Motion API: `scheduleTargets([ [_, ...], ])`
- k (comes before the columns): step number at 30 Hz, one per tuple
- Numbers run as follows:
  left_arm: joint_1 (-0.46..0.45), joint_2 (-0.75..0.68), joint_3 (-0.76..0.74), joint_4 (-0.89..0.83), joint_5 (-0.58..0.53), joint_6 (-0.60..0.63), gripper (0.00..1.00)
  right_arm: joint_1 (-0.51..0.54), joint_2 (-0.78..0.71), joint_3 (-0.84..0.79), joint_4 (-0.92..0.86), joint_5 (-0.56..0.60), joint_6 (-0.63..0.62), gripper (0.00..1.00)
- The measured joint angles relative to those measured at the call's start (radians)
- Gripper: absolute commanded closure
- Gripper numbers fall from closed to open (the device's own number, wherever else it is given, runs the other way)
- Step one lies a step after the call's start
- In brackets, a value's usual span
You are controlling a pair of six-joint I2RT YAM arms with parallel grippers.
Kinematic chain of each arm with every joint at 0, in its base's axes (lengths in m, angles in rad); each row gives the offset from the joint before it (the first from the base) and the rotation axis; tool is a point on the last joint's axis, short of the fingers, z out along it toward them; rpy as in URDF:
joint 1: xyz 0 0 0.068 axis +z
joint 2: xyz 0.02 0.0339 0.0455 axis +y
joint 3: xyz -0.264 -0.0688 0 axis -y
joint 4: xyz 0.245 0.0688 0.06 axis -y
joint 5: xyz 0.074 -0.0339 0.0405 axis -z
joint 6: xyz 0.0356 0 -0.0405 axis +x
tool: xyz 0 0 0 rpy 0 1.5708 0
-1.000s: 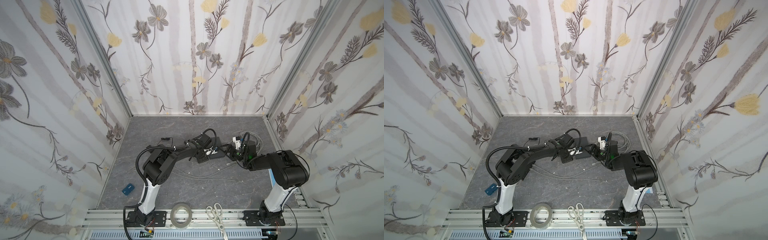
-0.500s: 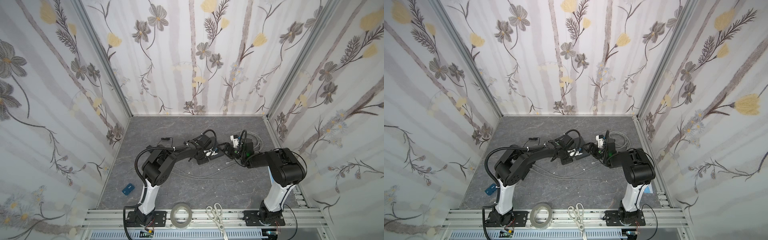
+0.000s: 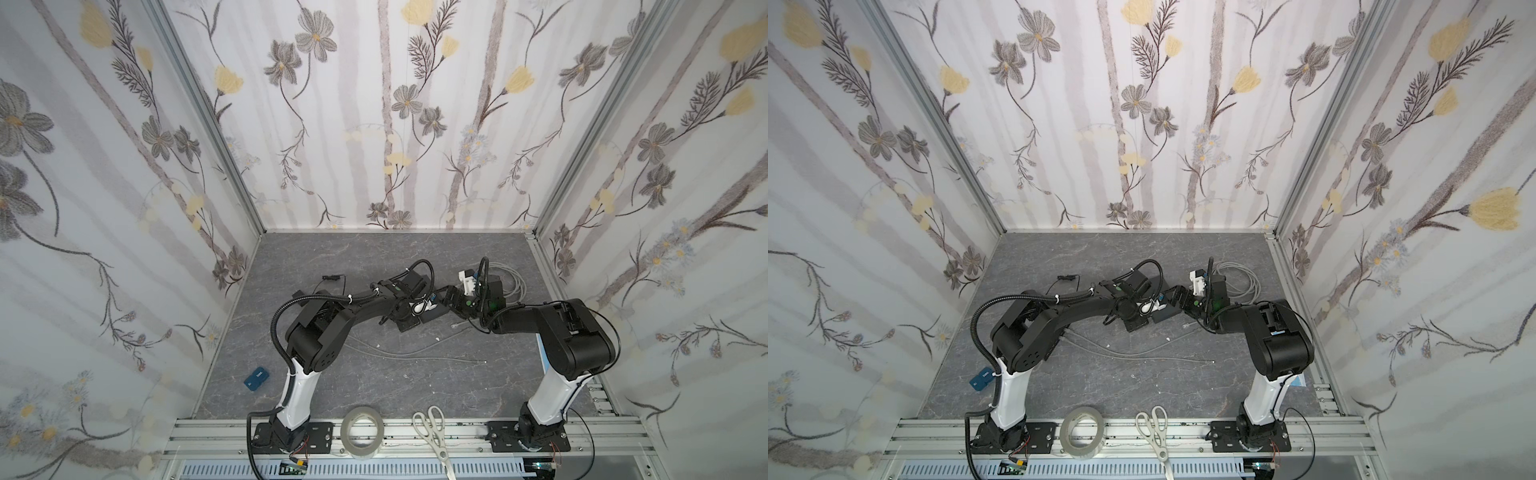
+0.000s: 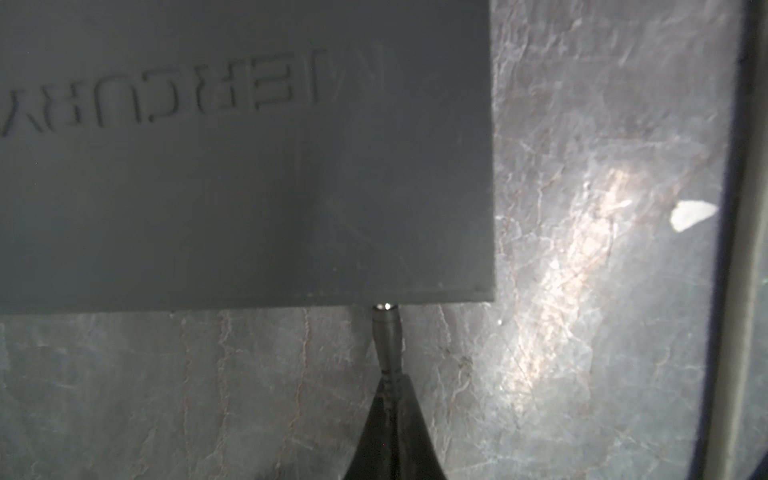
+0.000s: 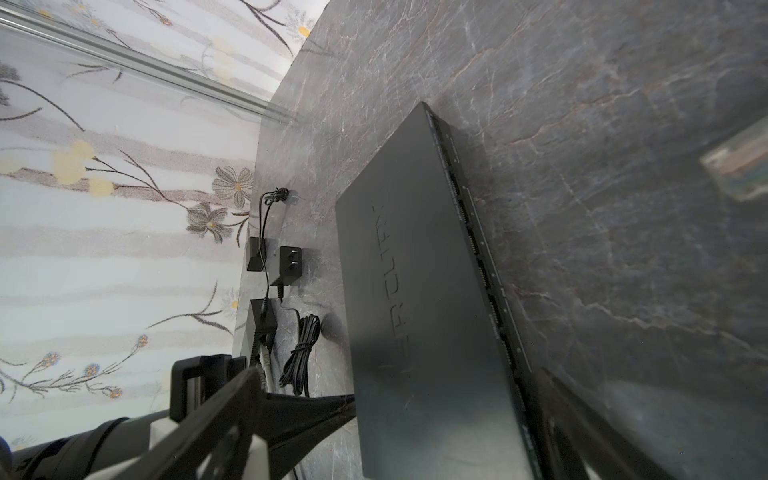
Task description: Insert the plug into the switch port
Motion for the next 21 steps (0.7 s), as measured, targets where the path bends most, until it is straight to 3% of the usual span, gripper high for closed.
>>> scheduleTargets([
  [8, 0.004, 0.002, 0.008, 0.005, -0.032, -0.031, 1.00, 0.027, -0.083, -0.062, -0.008, 0.102, 0.016, 0.01],
  [17, 0.001, 0.002, 0.010, -0.051, -0.088, -0.056, 1.00, 0.098, 0.024, -0.152, 0.344, 0.198, 0.212, 0.01],
  [21, 0.000, -0.001, 0.011, -0.034, -0.092, -0.061, 1.00, 0.101, 0.031, -0.171, 0.409, 0.218, 0.251, 0.01],
])
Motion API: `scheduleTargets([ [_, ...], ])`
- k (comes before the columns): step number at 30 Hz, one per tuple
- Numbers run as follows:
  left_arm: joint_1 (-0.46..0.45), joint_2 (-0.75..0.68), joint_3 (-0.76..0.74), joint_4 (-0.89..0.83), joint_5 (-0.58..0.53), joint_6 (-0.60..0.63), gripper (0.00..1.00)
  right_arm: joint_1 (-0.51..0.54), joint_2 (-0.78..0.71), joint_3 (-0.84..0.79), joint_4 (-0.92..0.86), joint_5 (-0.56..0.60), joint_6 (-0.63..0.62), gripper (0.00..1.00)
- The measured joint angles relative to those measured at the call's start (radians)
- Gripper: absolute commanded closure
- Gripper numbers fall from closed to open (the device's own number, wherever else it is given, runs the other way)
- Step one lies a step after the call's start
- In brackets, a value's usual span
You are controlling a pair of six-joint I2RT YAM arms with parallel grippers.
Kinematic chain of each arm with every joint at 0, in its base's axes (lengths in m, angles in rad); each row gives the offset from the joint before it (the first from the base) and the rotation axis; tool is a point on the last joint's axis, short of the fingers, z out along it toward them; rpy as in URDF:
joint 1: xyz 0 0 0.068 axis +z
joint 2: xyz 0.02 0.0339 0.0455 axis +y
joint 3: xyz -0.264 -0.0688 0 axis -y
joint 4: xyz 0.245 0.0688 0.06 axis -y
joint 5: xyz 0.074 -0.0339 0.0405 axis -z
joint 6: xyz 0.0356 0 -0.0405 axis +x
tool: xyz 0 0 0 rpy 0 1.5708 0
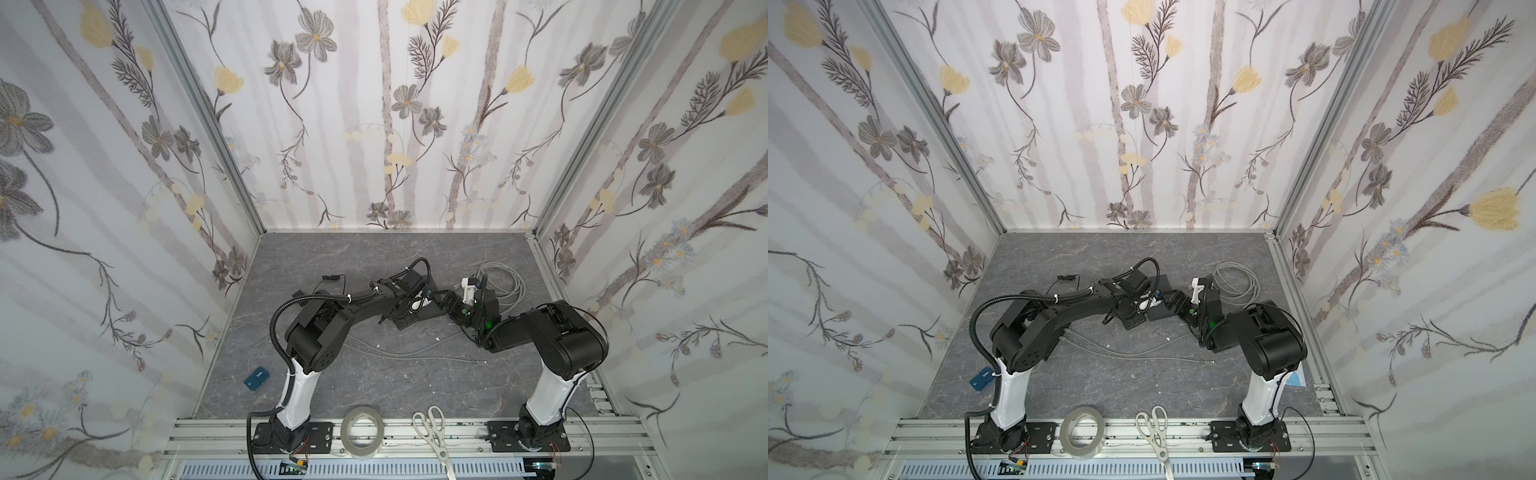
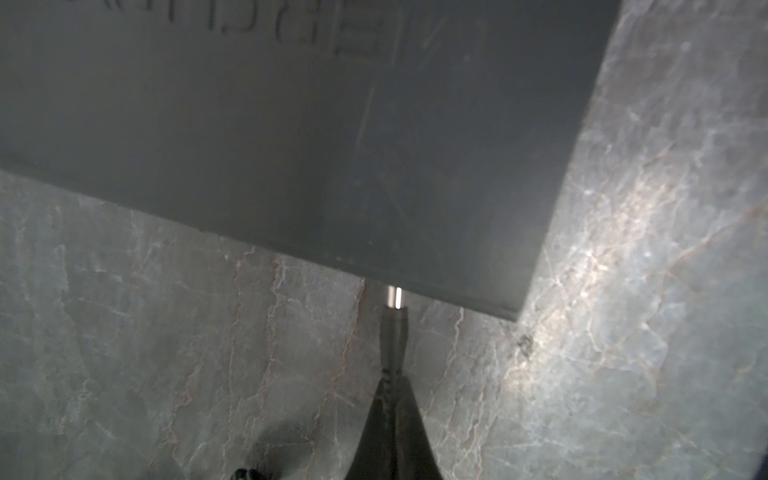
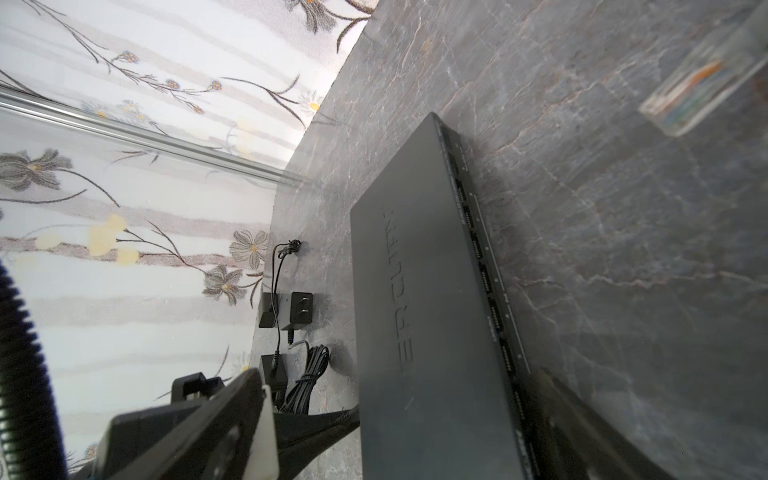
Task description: Insert the plug into the switch port
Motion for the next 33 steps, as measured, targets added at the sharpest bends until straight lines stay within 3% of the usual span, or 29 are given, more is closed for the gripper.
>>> scheduleTargets([
  [15, 0.021, -0.007, -0.036, 0.088, -0.018, 0.062, 1.00, -0.004, 0.010, -0.005, 0.036, -0.023, 0.048, 0.01],
  [24, 0.047, -0.005, -0.058, 0.171, -0.017, 0.125, 1.00, -0.048, -0.143, -0.063, 0.048, -0.222, 0.012, 0.01],
  [27, 0.048, -0.005, -0.063, 0.186, -0.012, 0.137, 1.00, -0.066, -0.234, -0.043, -0.080, -0.228, -0.061, 0.01],
  [32, 0.048, -0.027, -0.100, 0.219, 0.003, 0.160, 1.00, -0.082, -0.326, 0.085, -0.428, -0.104, -0.248, 0.01],
  [33, 0.048, -0.036, -0.110, 0.228, 0.008, 0.166, 1.00, -0.086, -0.329, 0.104, -0.477, -0.087, -0.273, 0.07],
])
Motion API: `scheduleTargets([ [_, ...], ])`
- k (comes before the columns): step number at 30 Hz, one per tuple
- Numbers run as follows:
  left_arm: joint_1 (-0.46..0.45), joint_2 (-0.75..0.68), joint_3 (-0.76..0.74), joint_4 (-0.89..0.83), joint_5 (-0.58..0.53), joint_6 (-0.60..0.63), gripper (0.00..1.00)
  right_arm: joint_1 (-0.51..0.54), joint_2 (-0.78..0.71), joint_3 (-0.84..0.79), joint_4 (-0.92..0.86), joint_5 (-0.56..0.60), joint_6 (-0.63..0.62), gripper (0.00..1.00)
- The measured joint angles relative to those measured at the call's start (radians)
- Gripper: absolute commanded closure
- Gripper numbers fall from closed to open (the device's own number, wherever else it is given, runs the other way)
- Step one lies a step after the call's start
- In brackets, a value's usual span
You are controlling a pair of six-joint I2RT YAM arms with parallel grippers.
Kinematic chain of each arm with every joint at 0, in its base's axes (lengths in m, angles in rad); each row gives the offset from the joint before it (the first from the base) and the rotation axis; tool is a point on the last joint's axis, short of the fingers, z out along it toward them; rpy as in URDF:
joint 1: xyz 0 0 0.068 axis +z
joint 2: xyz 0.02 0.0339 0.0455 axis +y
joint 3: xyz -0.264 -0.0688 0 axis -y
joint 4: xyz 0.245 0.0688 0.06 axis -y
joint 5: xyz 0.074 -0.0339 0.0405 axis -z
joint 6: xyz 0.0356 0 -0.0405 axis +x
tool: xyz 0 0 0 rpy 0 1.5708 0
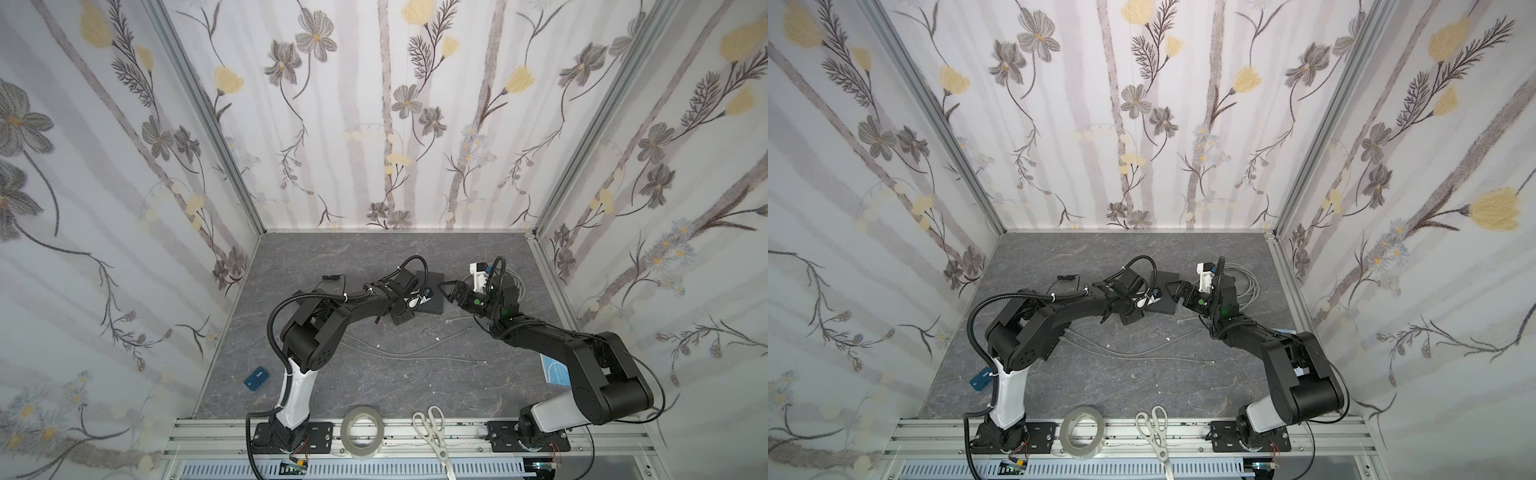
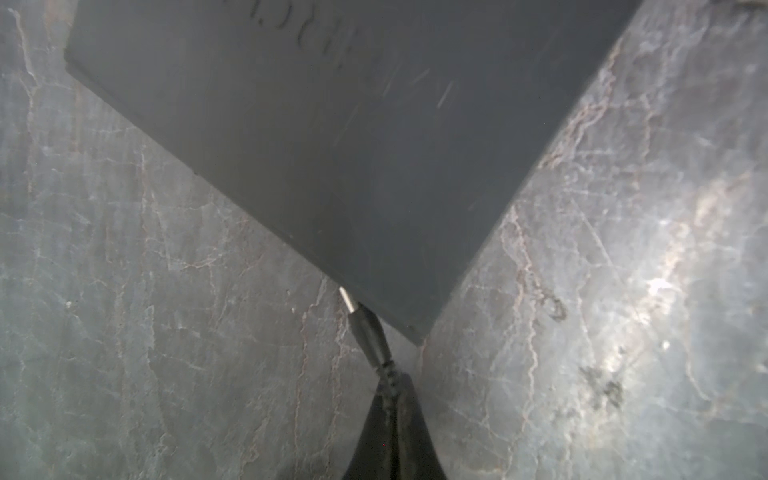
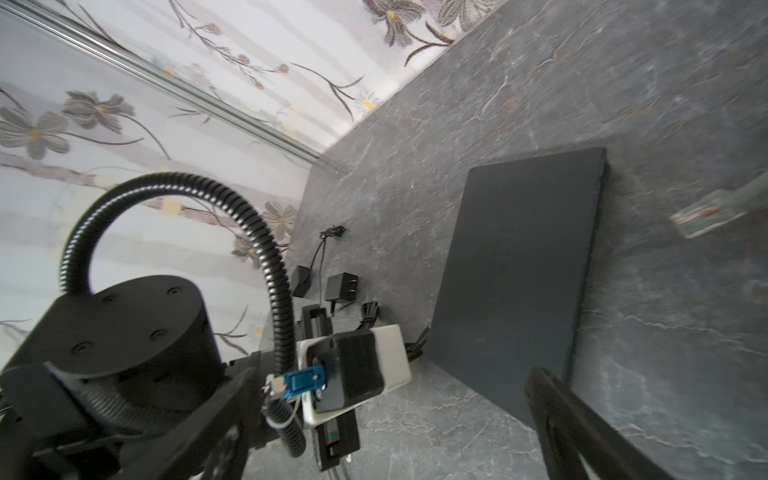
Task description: Insert the plug into the switch port
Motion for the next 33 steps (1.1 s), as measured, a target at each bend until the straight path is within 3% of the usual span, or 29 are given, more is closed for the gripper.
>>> scheduleTargets([
  [4, -0.001, -0.047, -0.056, 0.045, 0.034, 0.035, 1.00, -0.041, 0.008, 0.071, -0.191, 0.063, -0.093, 0.66],
  [5, -0.001, -0.056, -0.070, 0.054, 0.045, 0.047, 1.00, -0.050, 0.021, 0.092, -0.228, 0.075, -0.111, 0.72],
  [14, 0.010, -0.045, -0.039, 0.024, 0.012, 0.161, 1.00, -0.050, 0.157, 0.267, -0.433, 0.137, -0.249, 0.73],
  [21, 0.105, -0.053, -0.024, 0.014, 0.004, 0.234, 1.00, -0.039, 0.211, 0.311, -0.462, 0.142, -0.274, 0.74],
  [33, 0.069, -0.006, 0.012, -0.047, 0.050, 0.336, 1.00, -0.011, 0.275, 0.365, -0.526, 0.161, -0.282, 0.74],
])
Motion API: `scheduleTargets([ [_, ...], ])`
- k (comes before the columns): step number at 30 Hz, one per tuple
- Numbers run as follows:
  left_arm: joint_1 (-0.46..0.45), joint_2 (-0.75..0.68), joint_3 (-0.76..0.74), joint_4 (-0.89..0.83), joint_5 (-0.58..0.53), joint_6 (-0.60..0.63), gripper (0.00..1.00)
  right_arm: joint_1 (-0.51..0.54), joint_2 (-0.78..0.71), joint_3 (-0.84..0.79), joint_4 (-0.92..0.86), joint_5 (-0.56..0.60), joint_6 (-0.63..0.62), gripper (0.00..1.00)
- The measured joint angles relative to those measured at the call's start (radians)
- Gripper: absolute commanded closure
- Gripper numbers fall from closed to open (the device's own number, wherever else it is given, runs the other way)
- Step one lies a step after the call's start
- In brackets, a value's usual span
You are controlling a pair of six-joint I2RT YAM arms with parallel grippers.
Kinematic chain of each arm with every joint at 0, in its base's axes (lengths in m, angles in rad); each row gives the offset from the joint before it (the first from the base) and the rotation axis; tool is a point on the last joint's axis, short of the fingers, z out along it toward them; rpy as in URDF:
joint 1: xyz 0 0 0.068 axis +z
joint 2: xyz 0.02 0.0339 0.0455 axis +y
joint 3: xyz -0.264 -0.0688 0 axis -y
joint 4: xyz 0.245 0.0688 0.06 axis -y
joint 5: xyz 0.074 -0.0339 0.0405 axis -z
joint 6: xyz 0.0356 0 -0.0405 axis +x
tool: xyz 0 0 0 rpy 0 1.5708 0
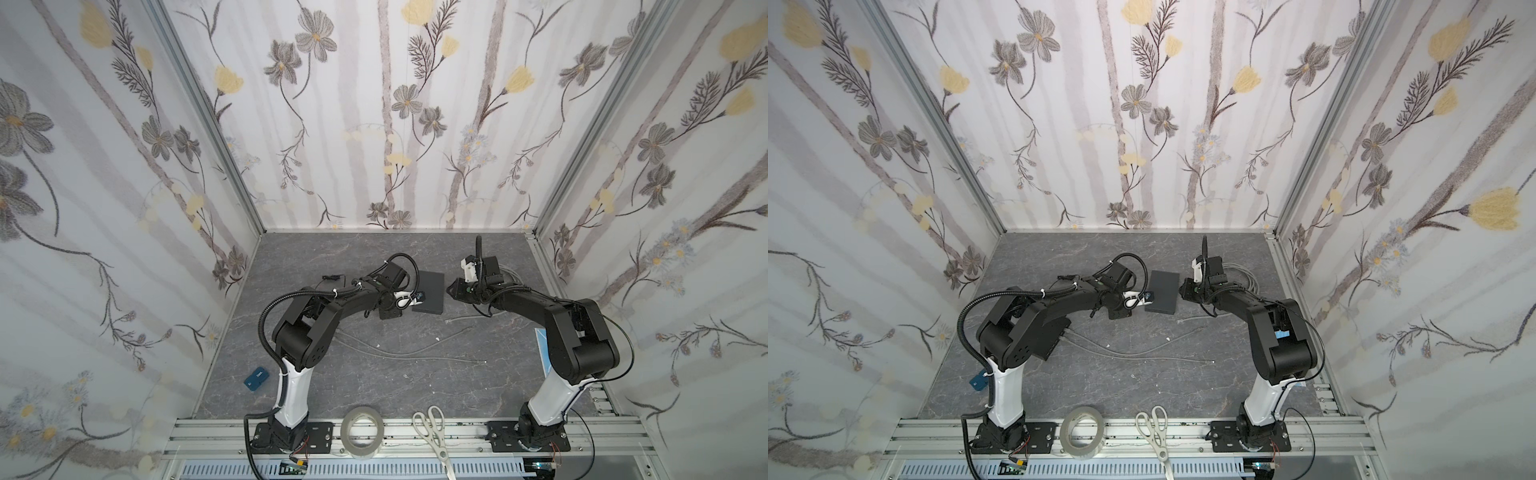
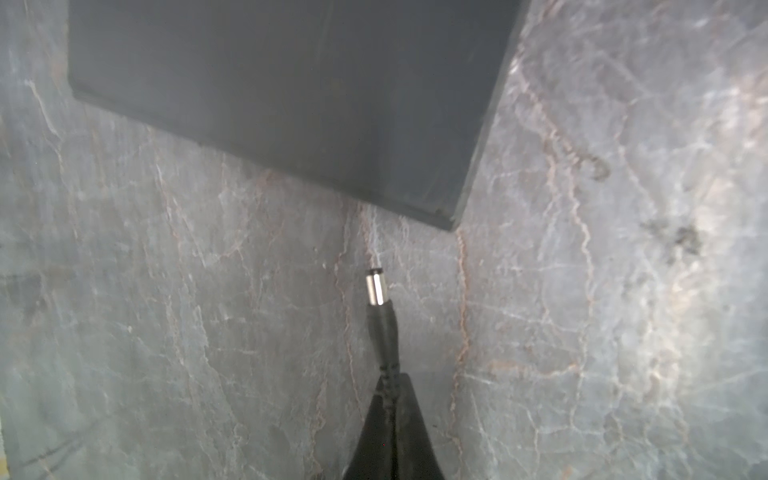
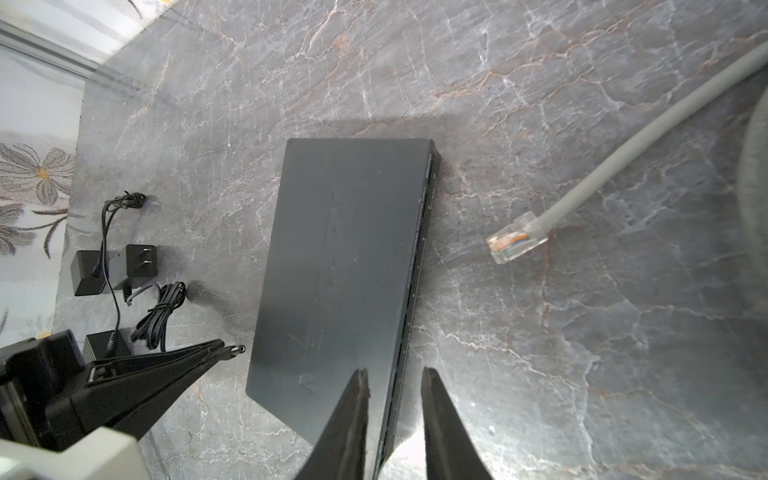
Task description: Insert the plug into the switch port
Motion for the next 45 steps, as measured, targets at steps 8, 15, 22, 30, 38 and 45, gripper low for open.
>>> scheduleTargets([
  [8, -0.041, 0.040, 0.049, -0.043, -0.035, 0.026, 1.00, 0.005, 0.017, 0.014, -0.016, 0.000, -0.006, 0.73],
  [15, -0.059, -0.033, -0.048, -0.007, -0.016, 0.047, 1.00, 0.006, 0.024, 0.017, -0.017, 0.000, -0.007, 0.72],
  [22, -0.063, -0.053, -0.078, 0.064, -0.008, 0.054, 1.00, 0.006, 0.027, 0.021, -0.017, 0.000, -0.007, 0.72],
  [30, -0.046, -0.054, -0.103, 0.148, -0.075, 0.021, 1.00, 0.006, 0.022, 0.013, -0.010, -0.001, -0.010, 0.69],
  [38, -0.008, -0.150, -0.241, 0.312, 0.058, -0.045, 1.00, 0.028, -0.189, -0.245, 0.224, -0.182, 0.021, 0.69],
  [45, 0.030, -0.238, -0.363, 0.470, 0.207, -0.084, 1.00, 0.103, -0.142, -0.383, 0.472, -0.391, 0.188, 0.69],
])
